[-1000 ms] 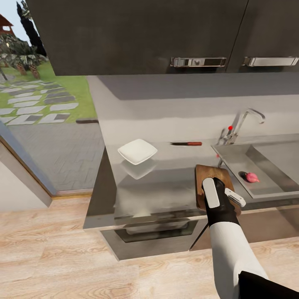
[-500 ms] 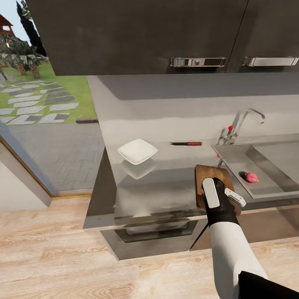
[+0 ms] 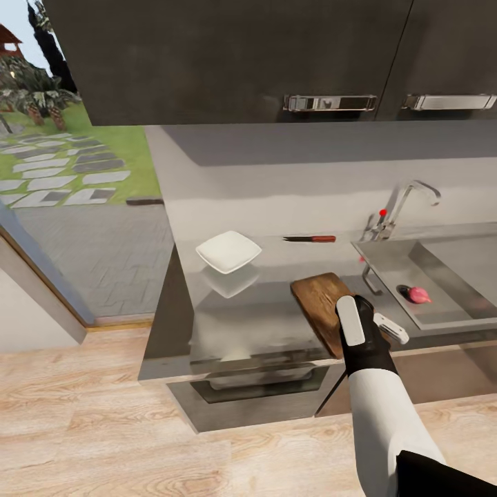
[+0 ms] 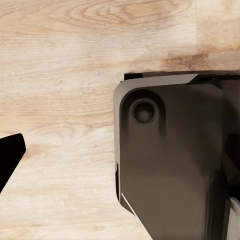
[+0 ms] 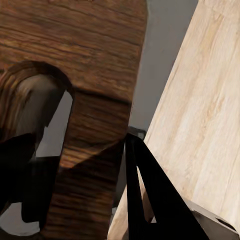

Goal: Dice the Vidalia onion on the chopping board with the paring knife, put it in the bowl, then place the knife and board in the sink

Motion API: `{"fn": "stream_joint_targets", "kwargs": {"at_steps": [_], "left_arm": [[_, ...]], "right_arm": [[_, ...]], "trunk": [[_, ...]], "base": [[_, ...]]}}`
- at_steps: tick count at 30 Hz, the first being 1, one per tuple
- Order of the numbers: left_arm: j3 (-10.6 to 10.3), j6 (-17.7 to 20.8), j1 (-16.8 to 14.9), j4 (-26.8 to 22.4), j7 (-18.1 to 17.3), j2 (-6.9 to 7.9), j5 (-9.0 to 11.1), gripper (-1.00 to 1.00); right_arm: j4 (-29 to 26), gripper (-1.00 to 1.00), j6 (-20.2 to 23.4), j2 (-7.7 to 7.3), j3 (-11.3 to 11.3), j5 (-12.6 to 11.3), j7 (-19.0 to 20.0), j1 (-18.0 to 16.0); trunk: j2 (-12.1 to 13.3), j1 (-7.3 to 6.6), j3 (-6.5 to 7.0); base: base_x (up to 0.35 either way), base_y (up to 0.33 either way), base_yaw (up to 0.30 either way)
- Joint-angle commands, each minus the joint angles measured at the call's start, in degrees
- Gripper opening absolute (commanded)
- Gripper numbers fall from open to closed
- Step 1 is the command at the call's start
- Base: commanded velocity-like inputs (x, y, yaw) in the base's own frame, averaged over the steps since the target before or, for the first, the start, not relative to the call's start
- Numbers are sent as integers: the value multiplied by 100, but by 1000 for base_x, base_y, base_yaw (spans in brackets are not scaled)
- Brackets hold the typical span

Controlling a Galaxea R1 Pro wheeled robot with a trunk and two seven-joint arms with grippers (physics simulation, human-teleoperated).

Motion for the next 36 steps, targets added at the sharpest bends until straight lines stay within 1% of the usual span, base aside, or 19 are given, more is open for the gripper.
{"fn": "stream_joint_targets", "kwargs": {"at_steps": [1,9,20,36], "left_arm": [[2,-11,0,-5,0,0,-2,100],[2,-11,0,-5,0,0,-2,100],[2,-11,0,-5,0,1,-2,100],[2,-11,0,-5,0,-2,-2,100]], "right_arm": [[97,-100,129,4,-17,-34,-42,-2],[62,-100,137,4,-19,-34,-57,-3],[44,-100,153,4,-12,-42,-68,-3],[44,-100,163,4,56,-43,-69,-3]], "trunk": [[-8,4,-11],[-8,4,9],[-8,4,99],[-8,4,235]], "base": [[0,0,0],[0,0,-25],[0,0,-101],[0,0,-88]]}}
